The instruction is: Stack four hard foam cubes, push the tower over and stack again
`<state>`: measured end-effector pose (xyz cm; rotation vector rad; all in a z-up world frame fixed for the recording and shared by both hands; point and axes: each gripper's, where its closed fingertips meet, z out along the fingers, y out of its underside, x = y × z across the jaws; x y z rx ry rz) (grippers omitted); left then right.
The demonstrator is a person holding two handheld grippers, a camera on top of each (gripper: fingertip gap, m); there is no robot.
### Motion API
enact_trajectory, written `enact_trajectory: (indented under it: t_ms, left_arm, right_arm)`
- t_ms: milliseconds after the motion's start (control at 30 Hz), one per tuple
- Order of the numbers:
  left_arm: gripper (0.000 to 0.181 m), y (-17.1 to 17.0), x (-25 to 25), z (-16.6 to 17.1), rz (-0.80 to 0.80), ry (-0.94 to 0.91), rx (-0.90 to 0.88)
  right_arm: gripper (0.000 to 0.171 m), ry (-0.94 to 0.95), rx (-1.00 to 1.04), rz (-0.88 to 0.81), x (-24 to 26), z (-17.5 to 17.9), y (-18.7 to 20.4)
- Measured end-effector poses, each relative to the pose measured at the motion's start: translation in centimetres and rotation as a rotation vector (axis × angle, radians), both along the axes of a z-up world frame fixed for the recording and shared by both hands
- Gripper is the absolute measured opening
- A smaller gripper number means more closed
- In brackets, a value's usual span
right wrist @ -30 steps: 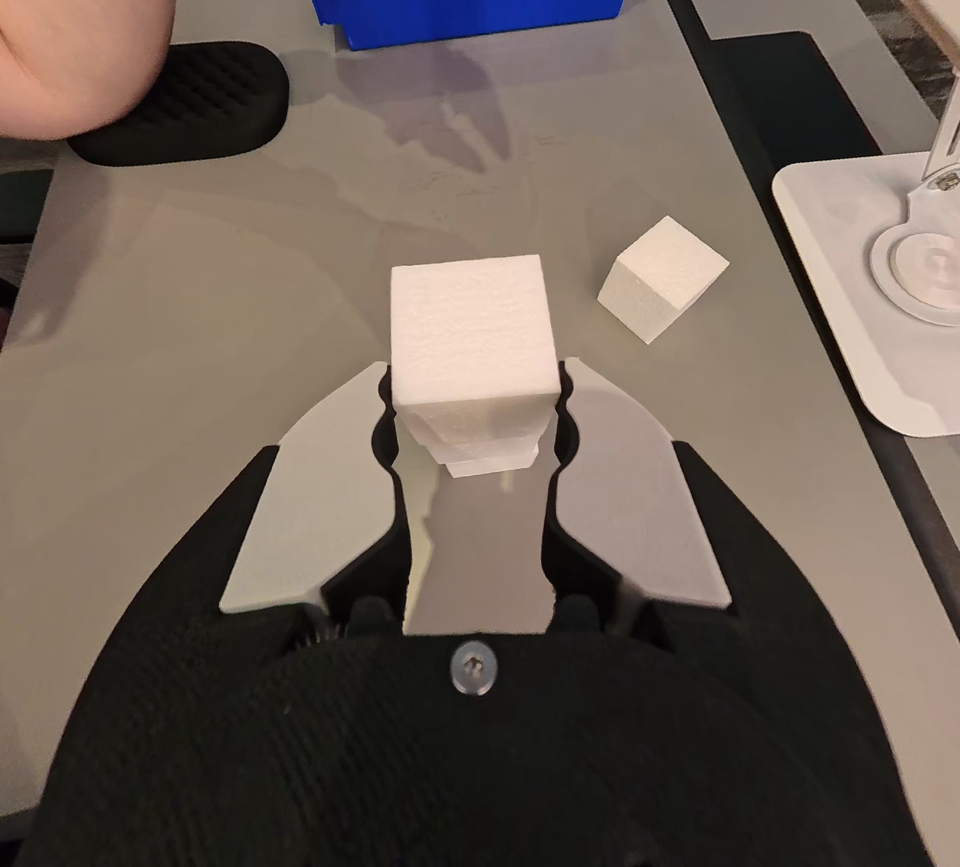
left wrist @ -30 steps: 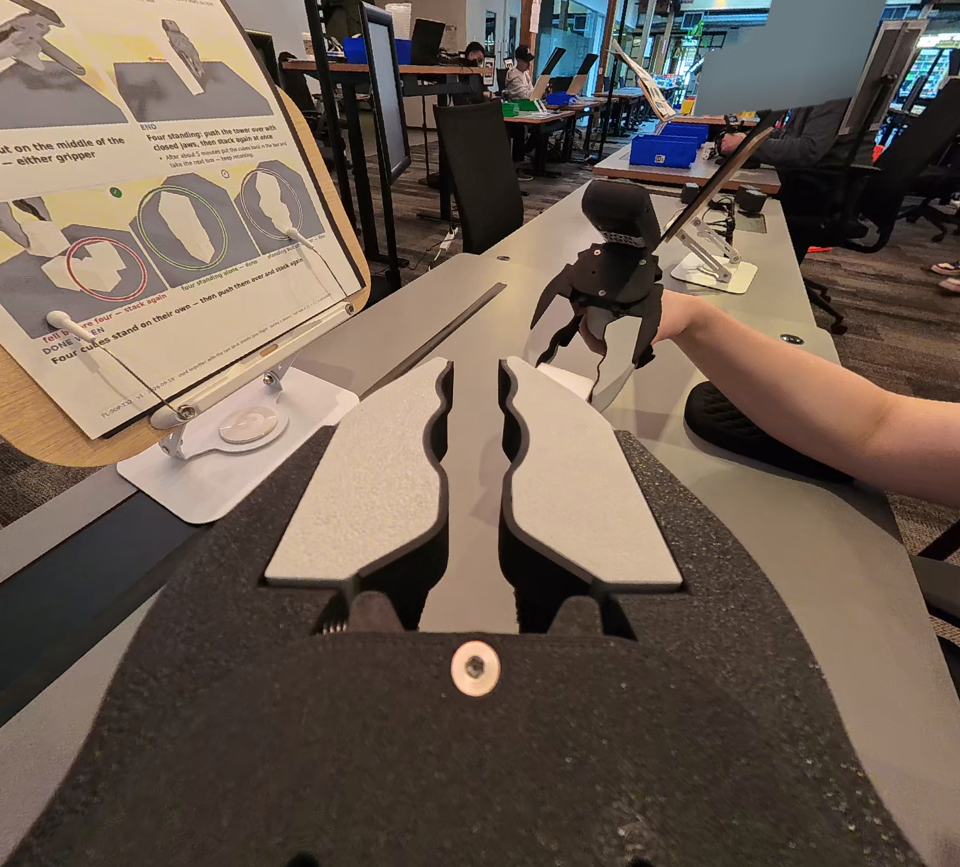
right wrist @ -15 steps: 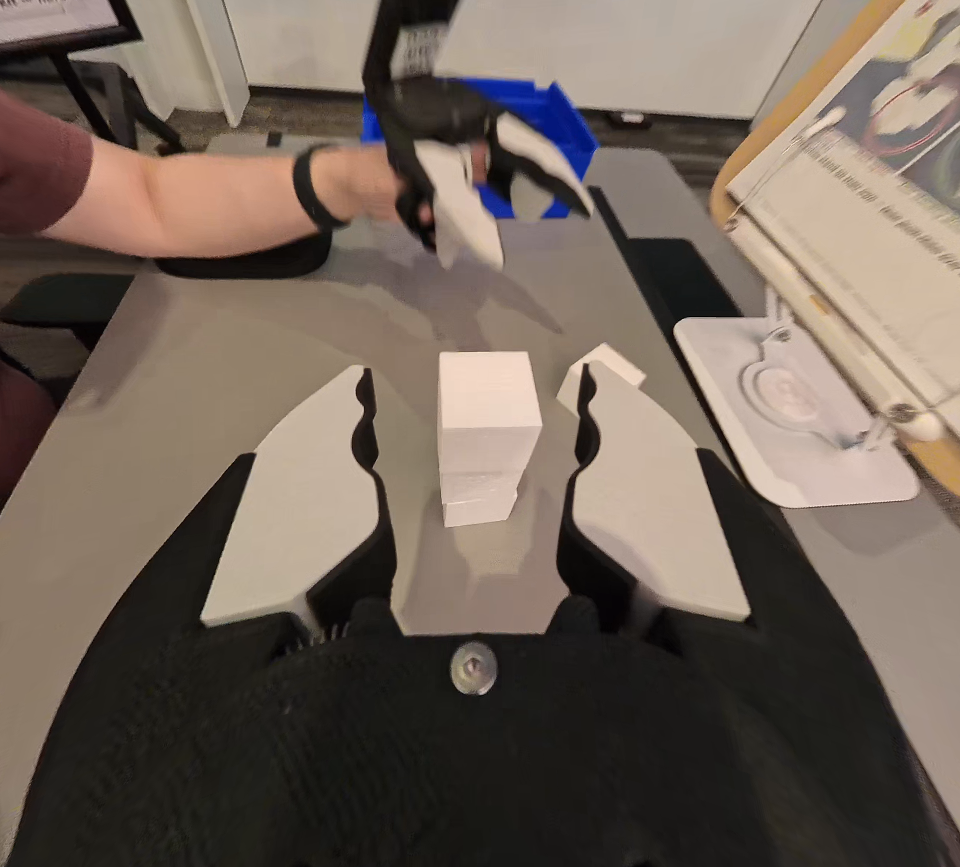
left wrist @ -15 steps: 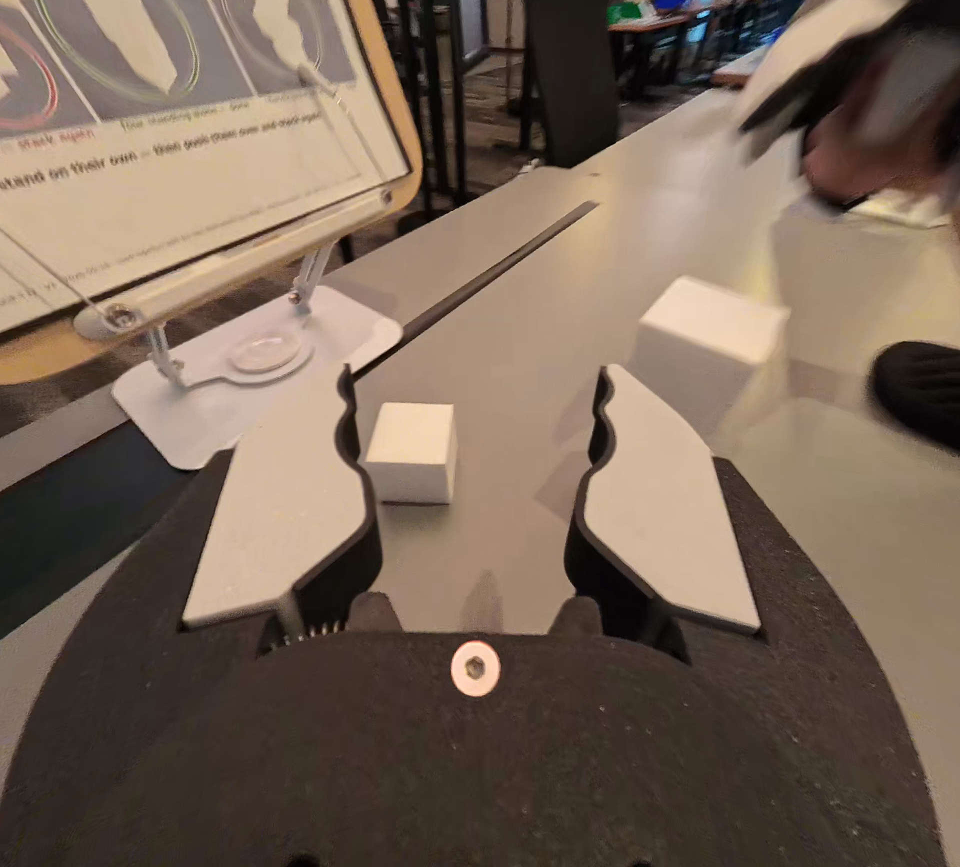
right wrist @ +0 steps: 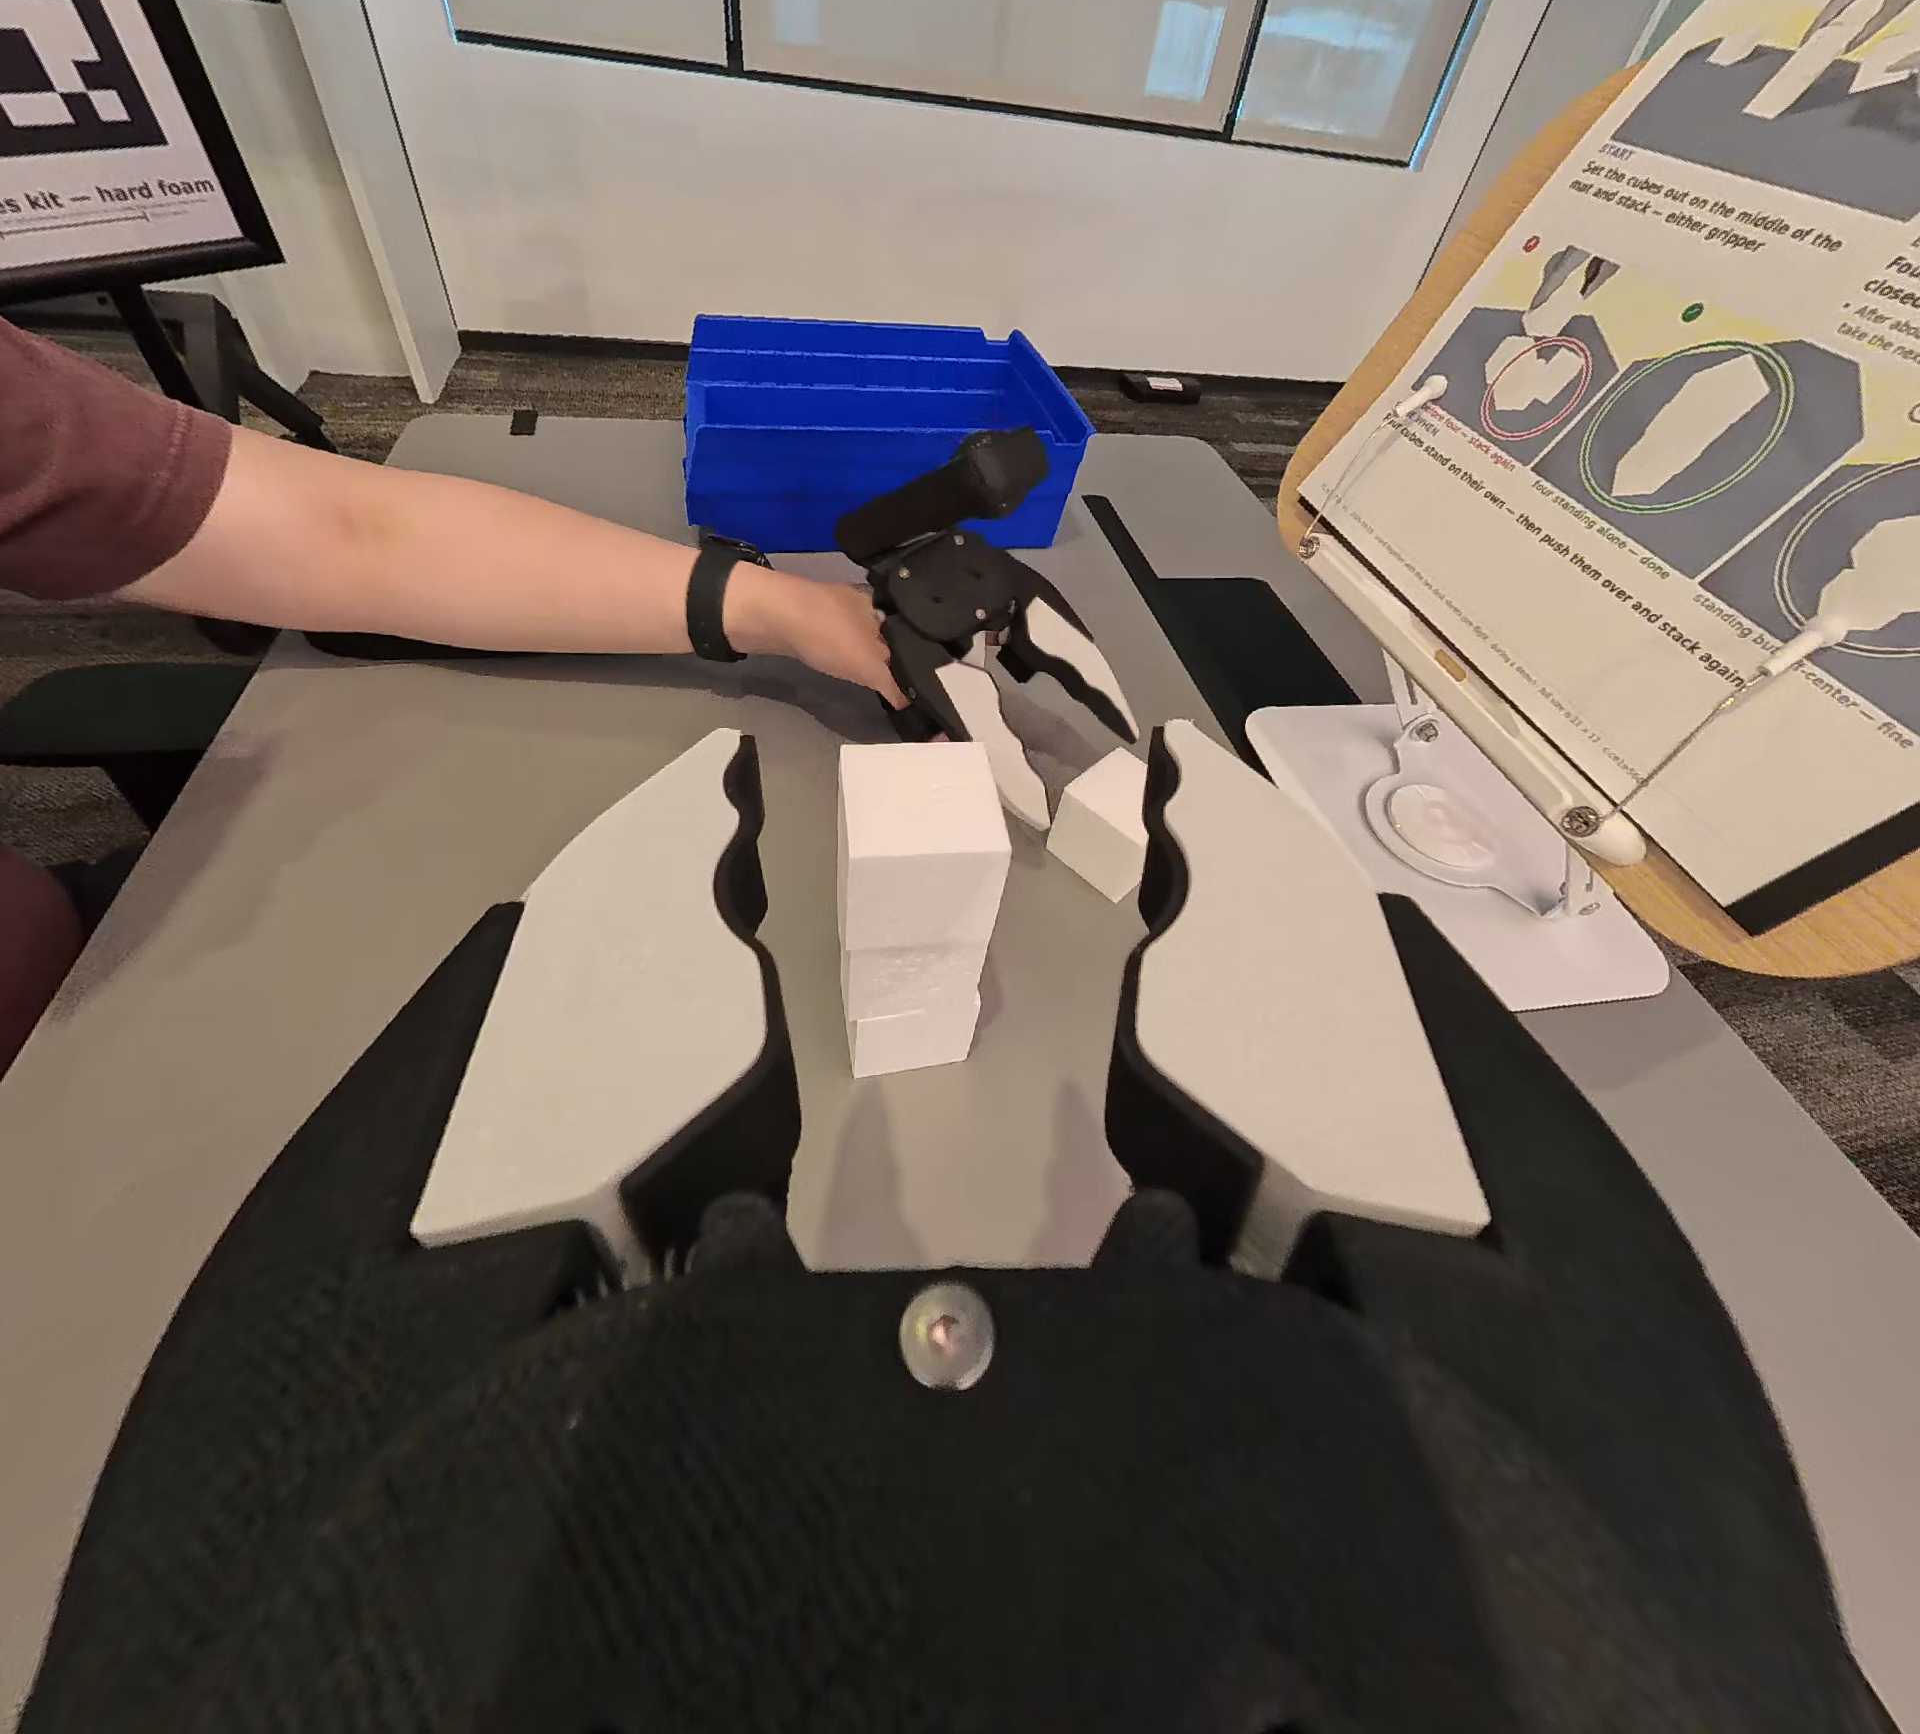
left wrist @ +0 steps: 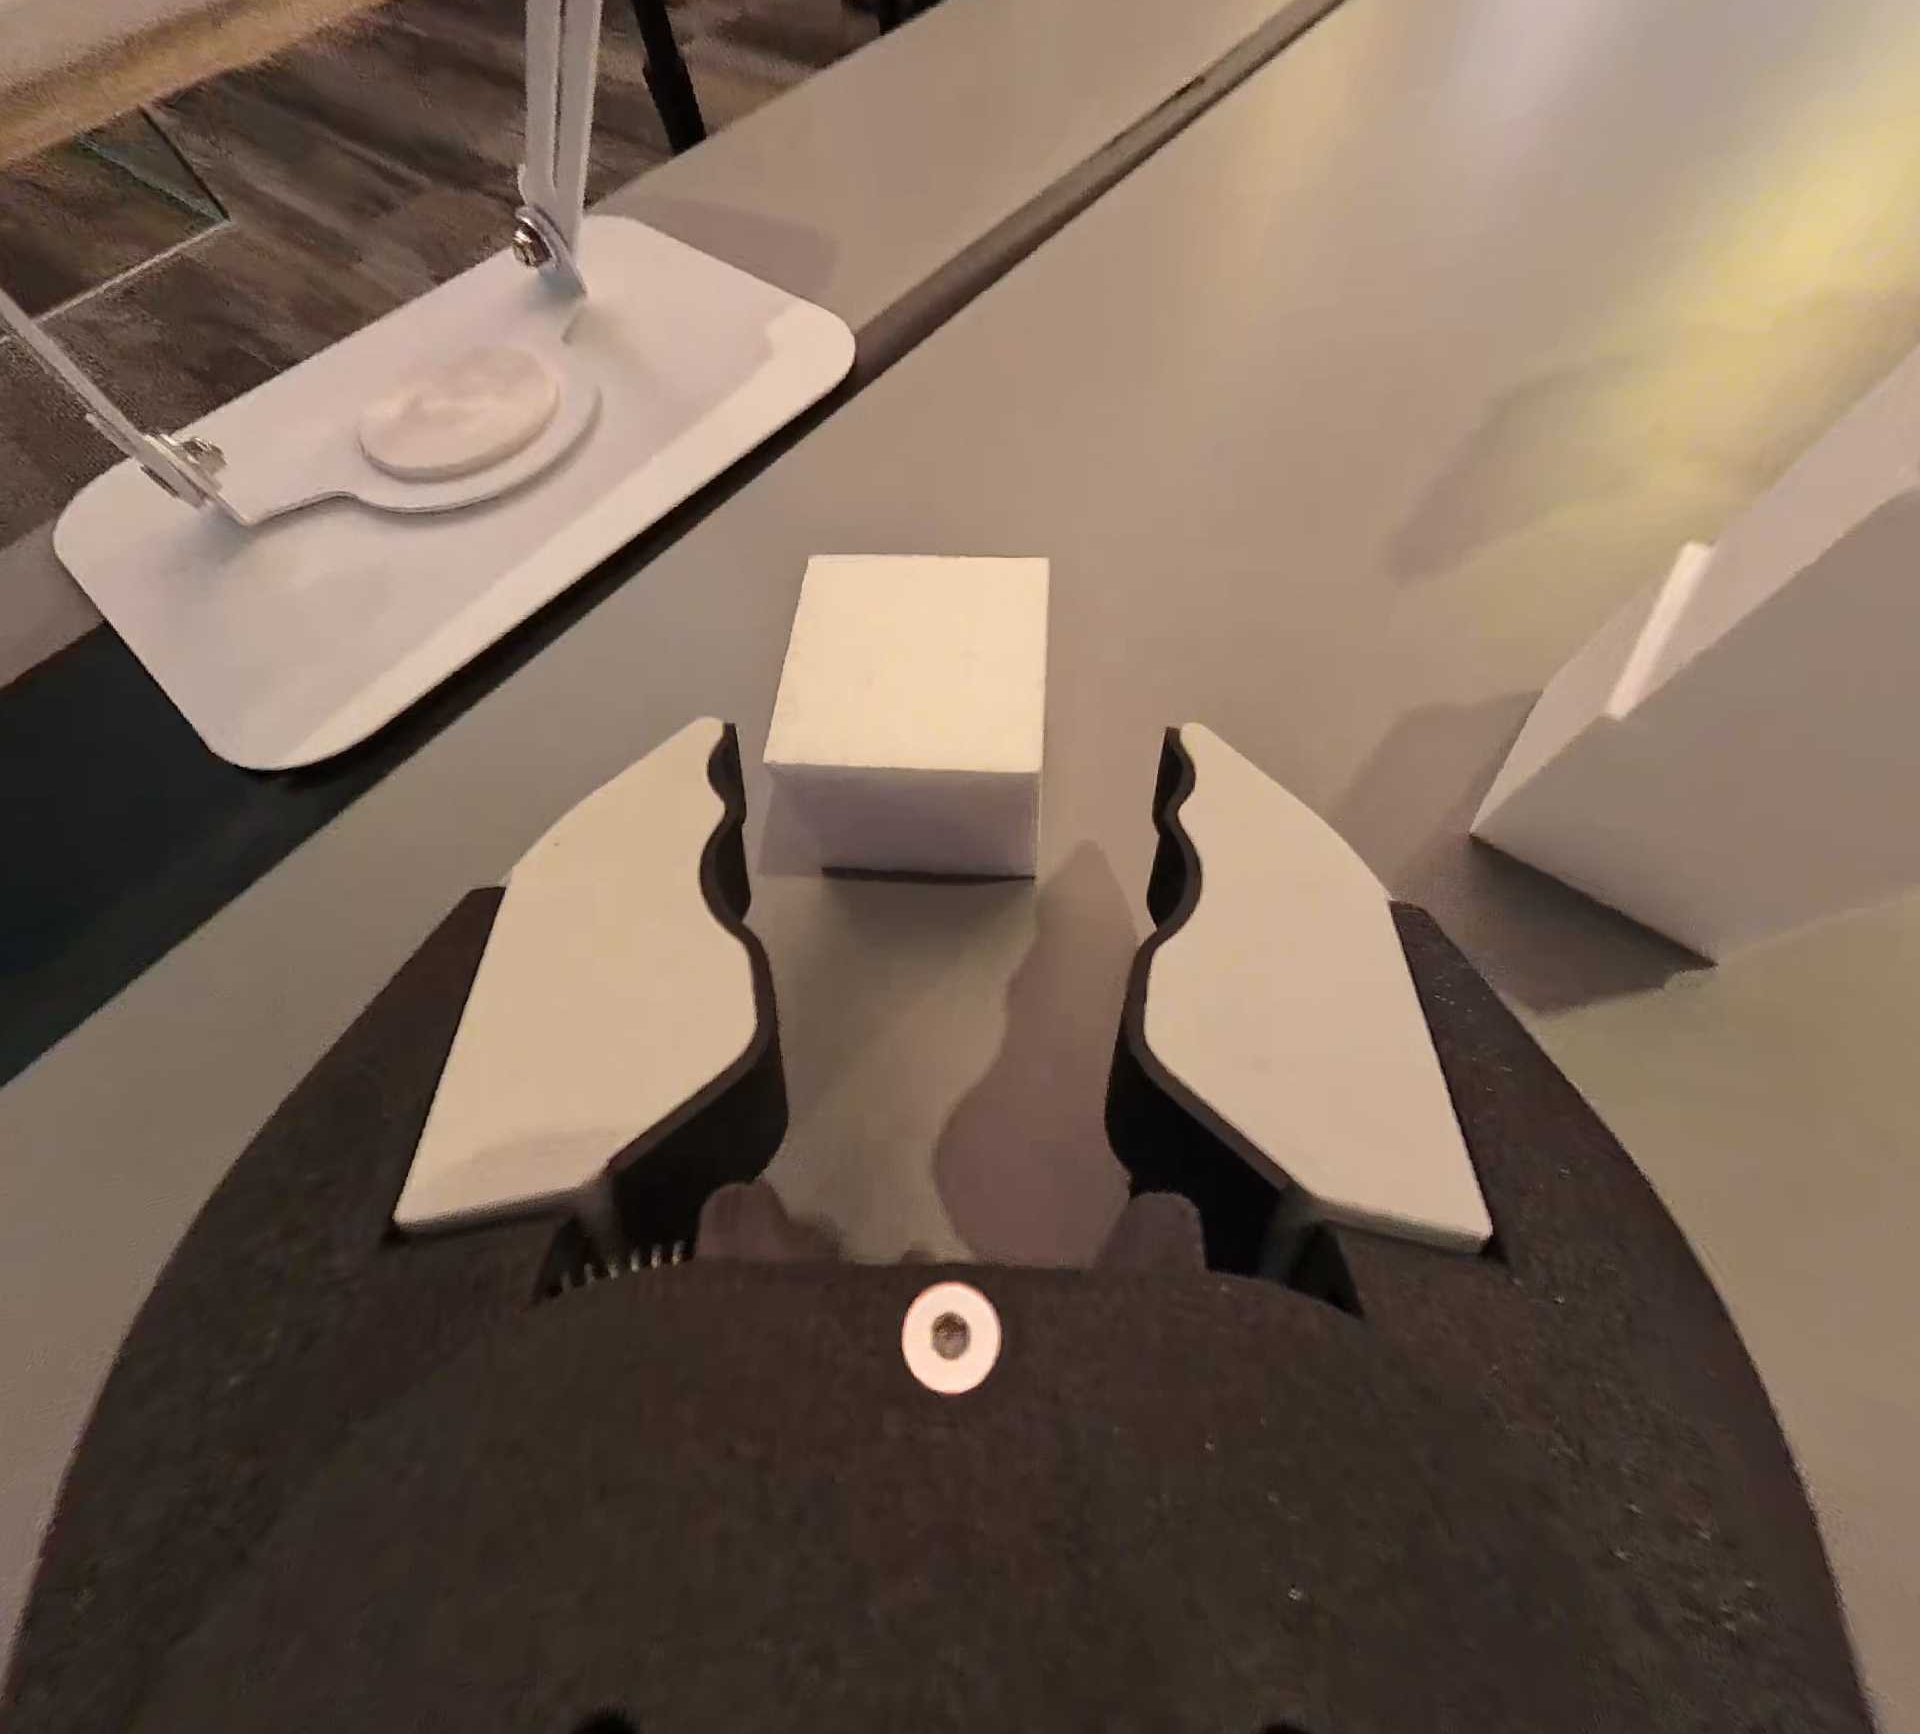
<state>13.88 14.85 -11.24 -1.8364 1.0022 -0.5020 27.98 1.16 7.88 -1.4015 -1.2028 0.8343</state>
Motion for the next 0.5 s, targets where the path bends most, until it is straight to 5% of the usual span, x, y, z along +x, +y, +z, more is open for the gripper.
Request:
enact_trajectory:
  t_ms: [500]
  left_arm:
    - [0.061, 1.3, 0.9, -2.5, 0.018, 0.142, -0.029]
  right_arm:
    - [0.069, -0.003, -0.011, 0.006, 0.1, -0.5, -0.1]
